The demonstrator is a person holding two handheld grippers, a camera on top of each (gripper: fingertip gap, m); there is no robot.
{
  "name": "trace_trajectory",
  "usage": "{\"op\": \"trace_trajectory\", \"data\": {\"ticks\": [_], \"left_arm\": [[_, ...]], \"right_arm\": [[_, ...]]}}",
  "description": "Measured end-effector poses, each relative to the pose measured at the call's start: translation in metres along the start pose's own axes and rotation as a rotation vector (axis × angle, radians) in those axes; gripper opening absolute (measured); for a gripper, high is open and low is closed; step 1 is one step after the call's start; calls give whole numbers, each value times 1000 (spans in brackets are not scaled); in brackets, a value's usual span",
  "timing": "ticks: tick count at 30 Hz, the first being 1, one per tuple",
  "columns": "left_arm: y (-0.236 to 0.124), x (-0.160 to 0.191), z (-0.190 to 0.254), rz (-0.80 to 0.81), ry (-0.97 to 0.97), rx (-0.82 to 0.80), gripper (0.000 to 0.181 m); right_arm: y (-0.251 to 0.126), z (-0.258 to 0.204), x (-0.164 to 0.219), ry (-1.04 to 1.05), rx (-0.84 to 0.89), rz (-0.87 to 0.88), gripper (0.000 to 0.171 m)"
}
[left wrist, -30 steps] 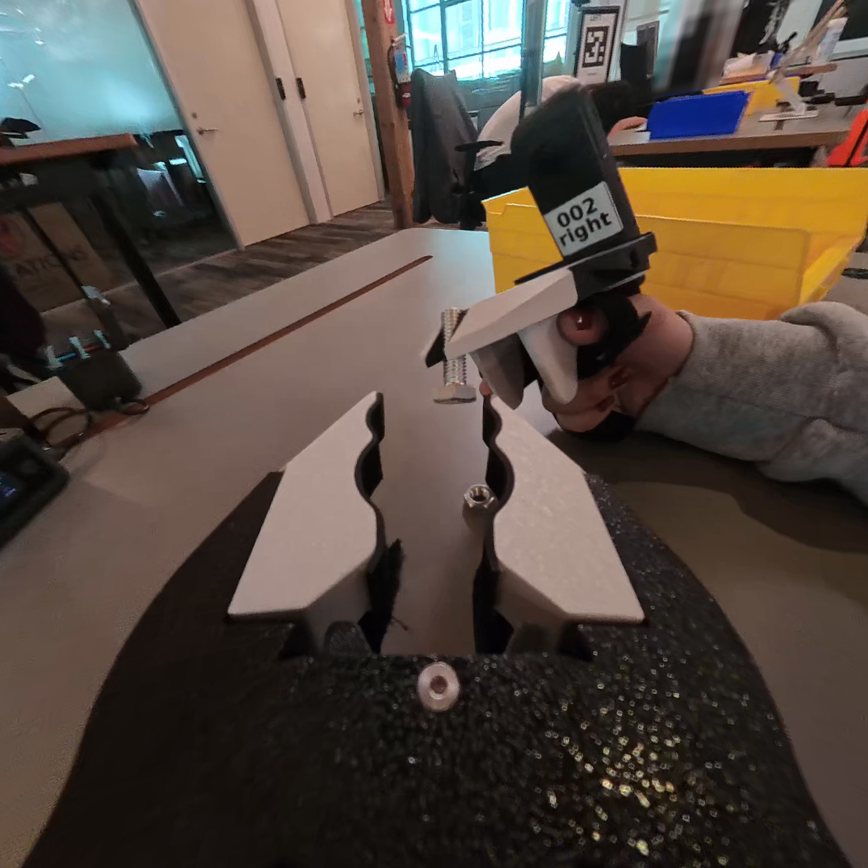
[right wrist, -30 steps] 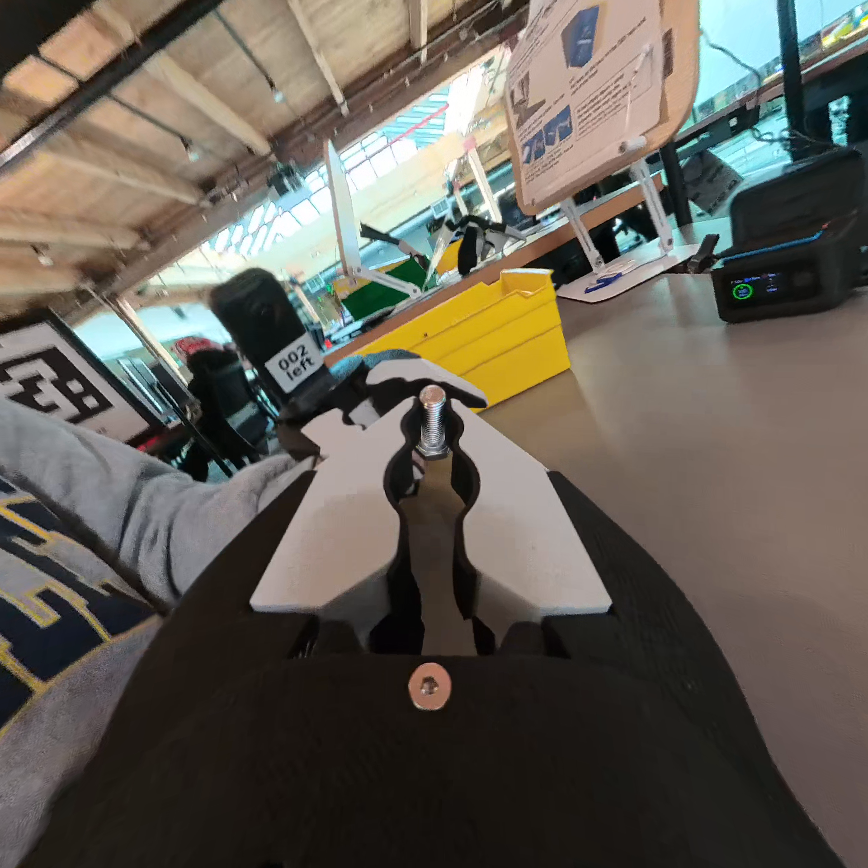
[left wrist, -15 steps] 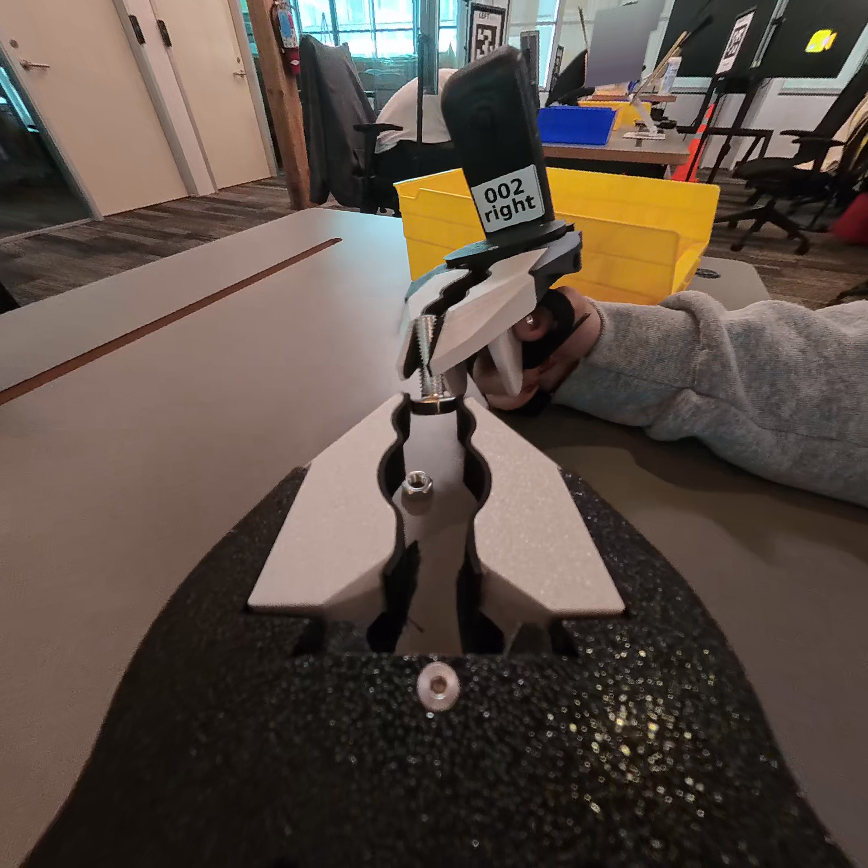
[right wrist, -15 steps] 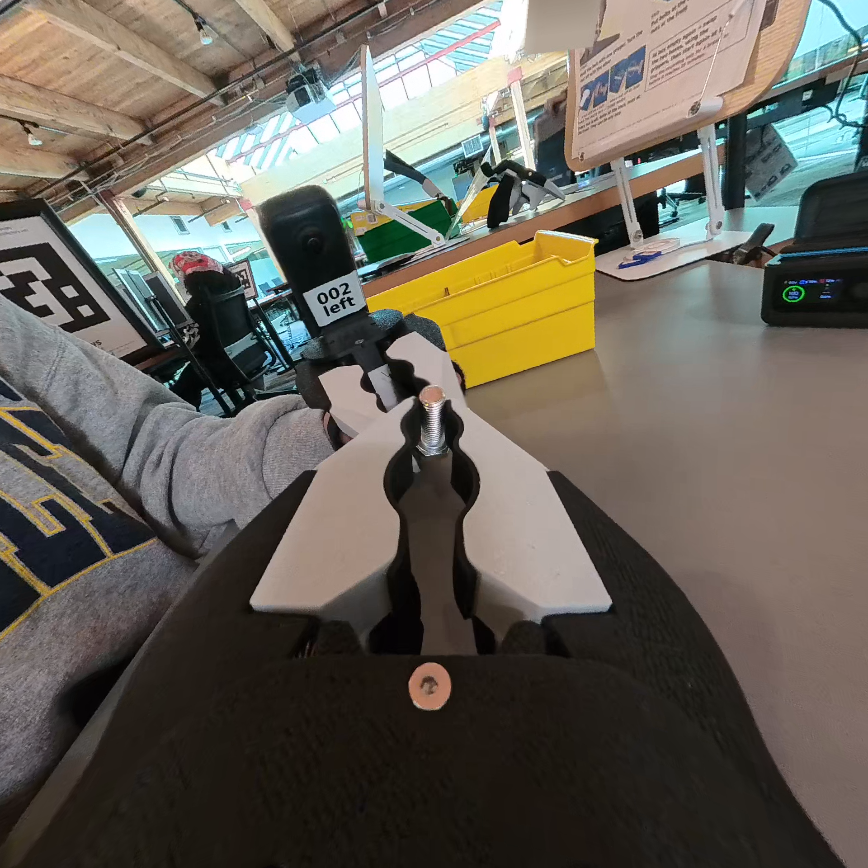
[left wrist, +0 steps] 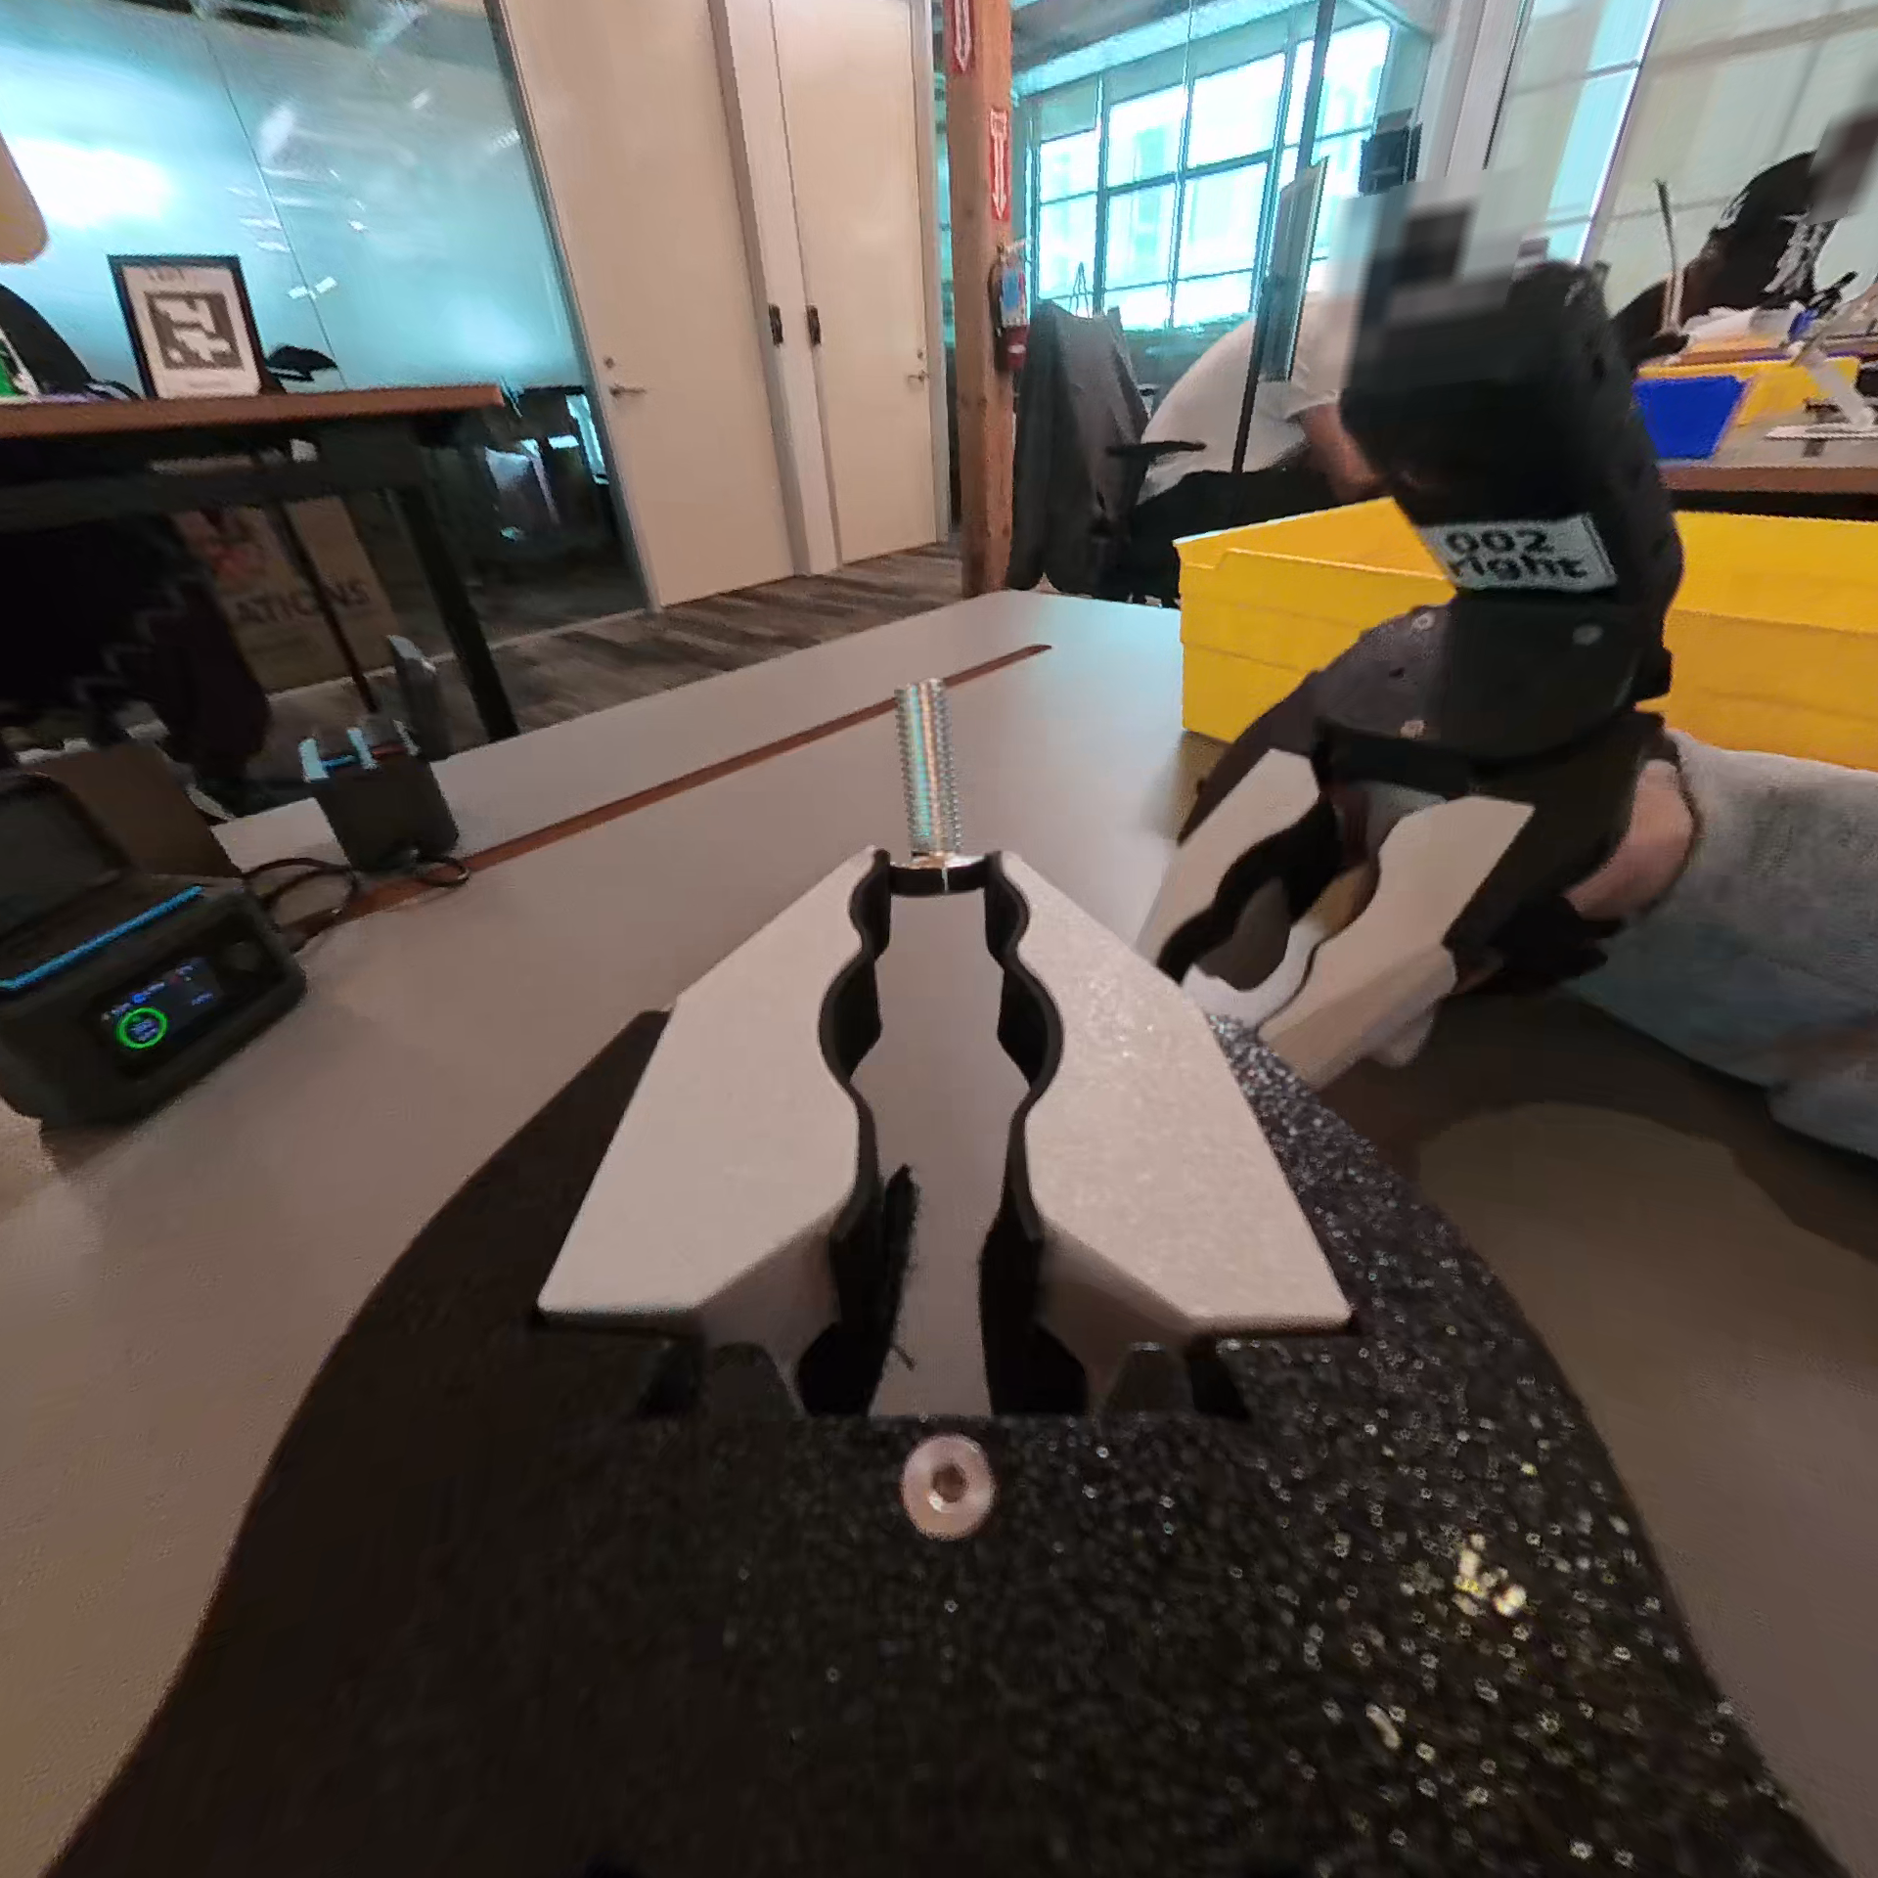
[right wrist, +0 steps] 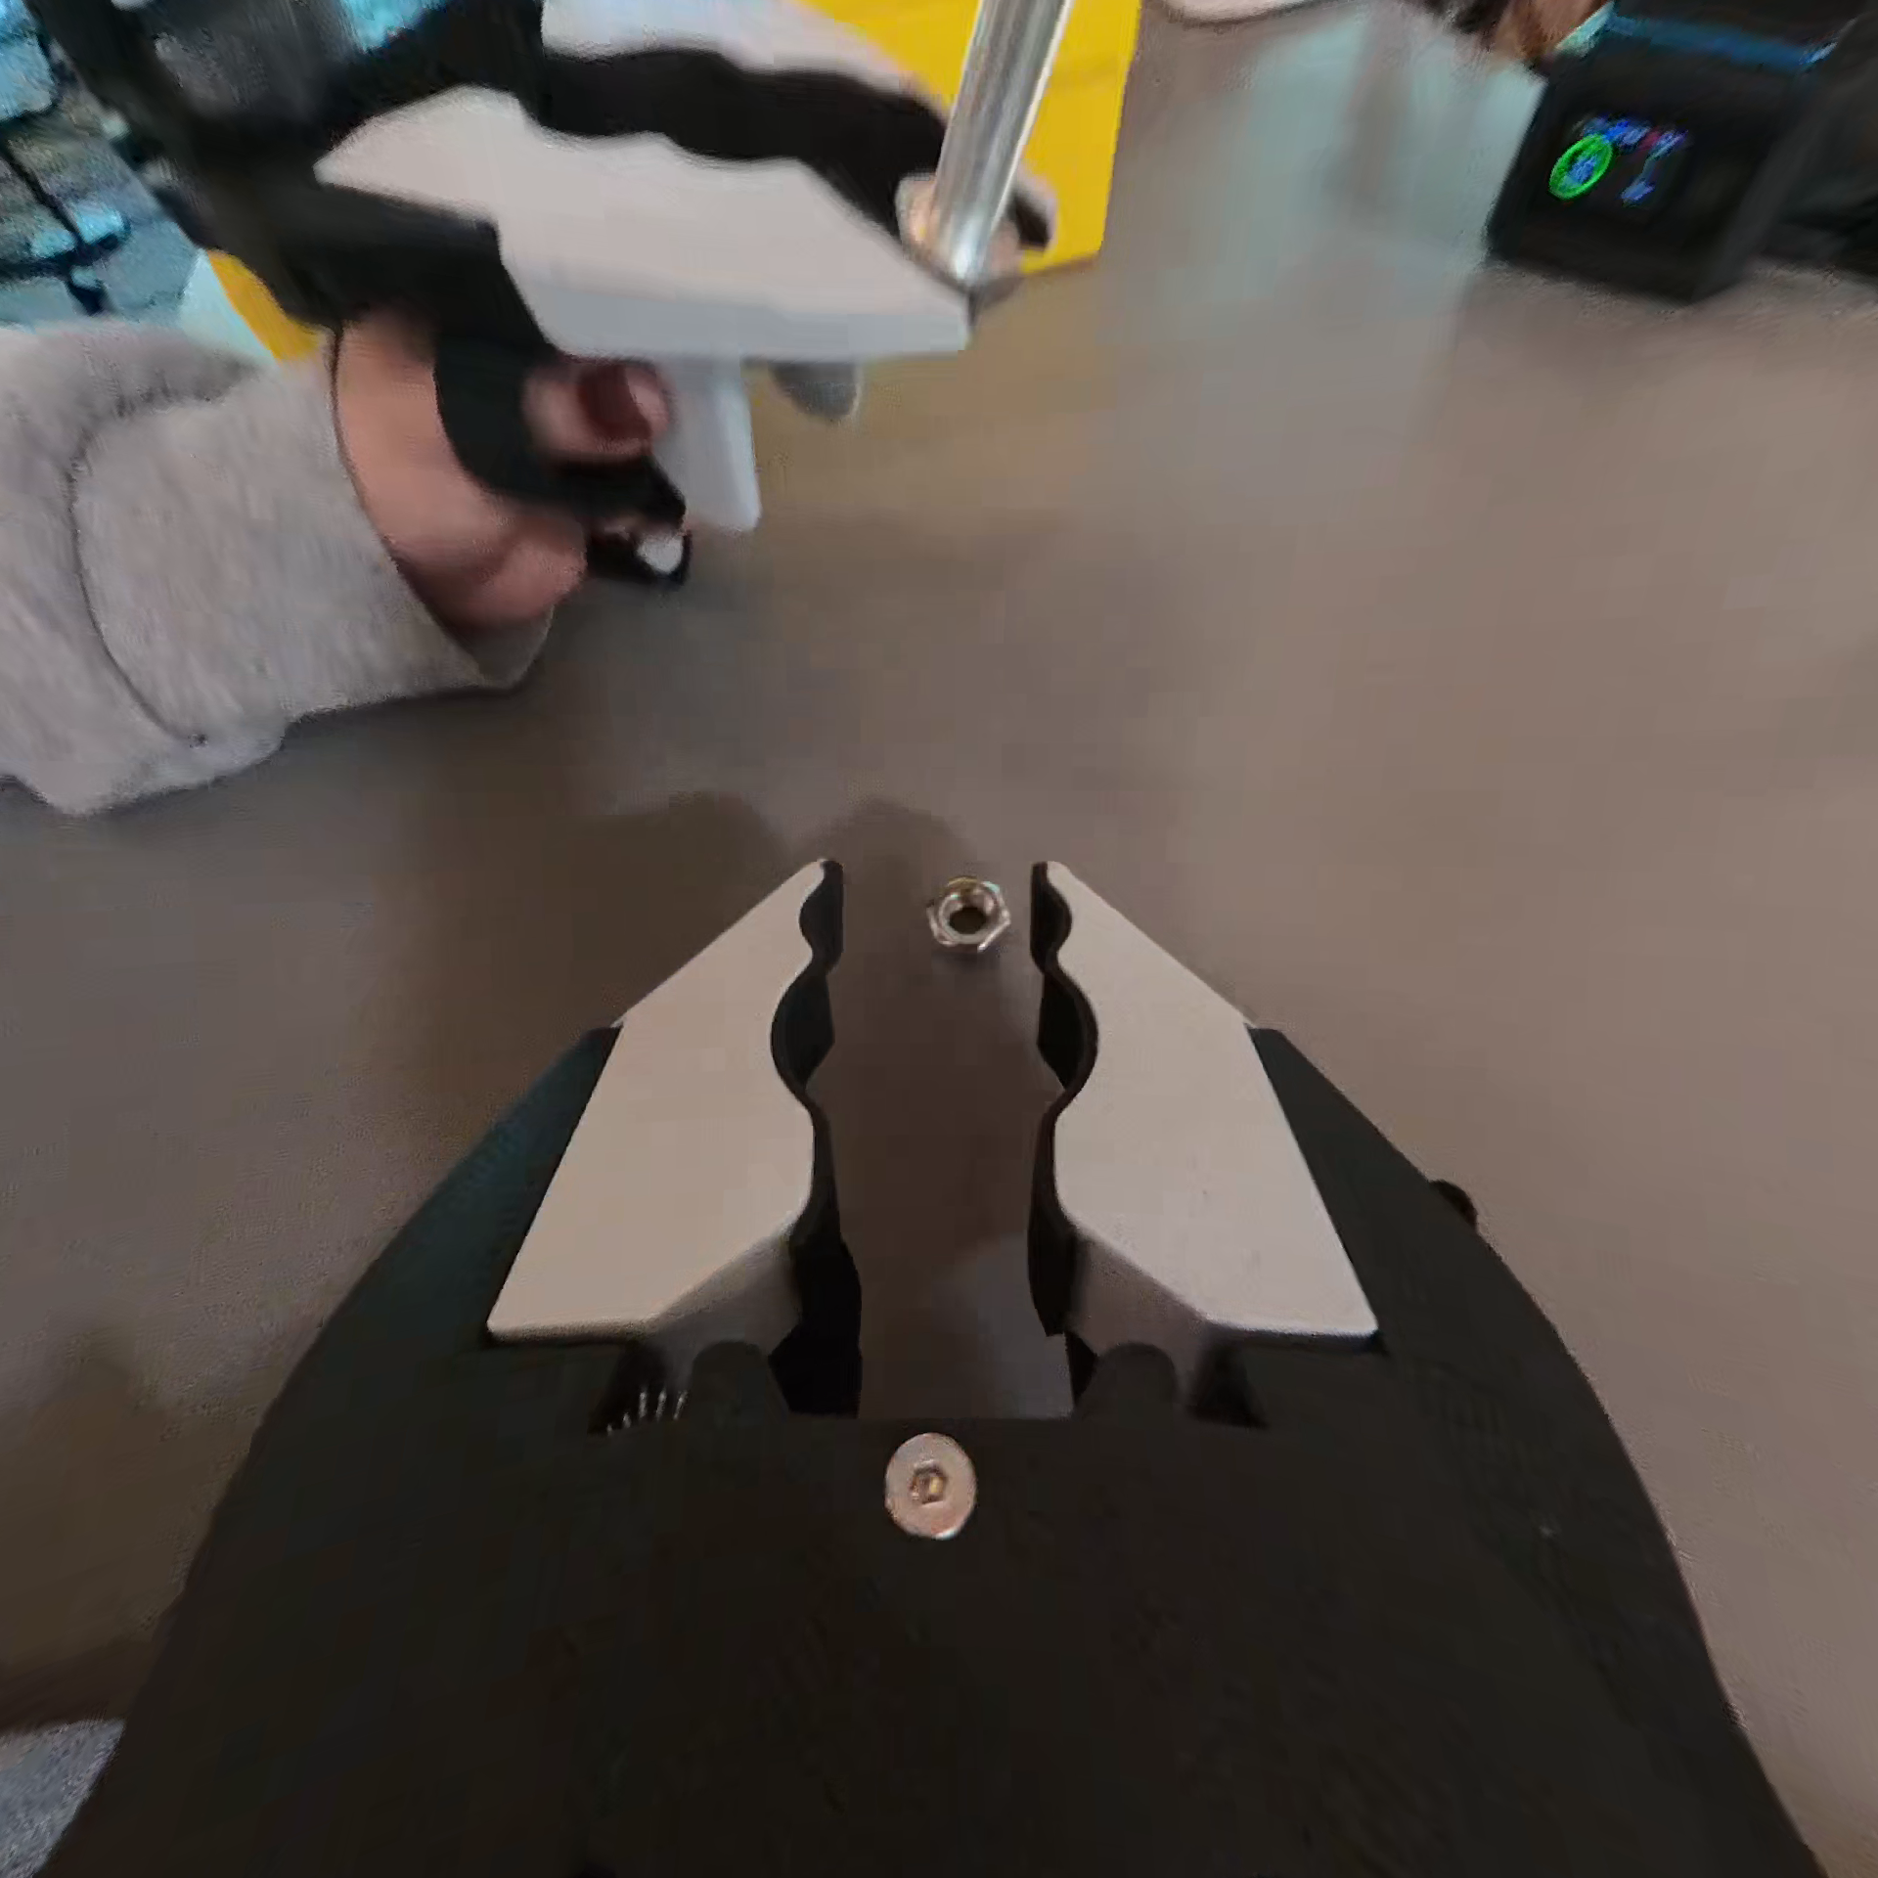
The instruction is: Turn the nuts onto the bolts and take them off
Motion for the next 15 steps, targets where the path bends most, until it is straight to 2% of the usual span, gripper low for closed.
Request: {"op": "trace_trajectory", "data": {"ticks": [1, 10, 15], "left_arm": [[-1, -1, -1, 9, -3, -2, 16], [-9, -5, -5, 73, -45, 11, 16], [-12, -8, -4, 131, -87, 71, 16]], "right_arm": [[4, -1, 1, -8, -10, -32, 34], [11, 0, 5, -12, 35, -137, 27], [13, -1, 4, -25, 44, -155, 17]]}}
Point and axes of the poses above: each gripper's, where its closed fingertips meet, y out along the fingers, x out of its underside, z = x × y across the jaws, the point moved 9 cm from there along -y, back along the fingers, and after that the axes turned 12 degrees about -y, right-handed, at the moved point
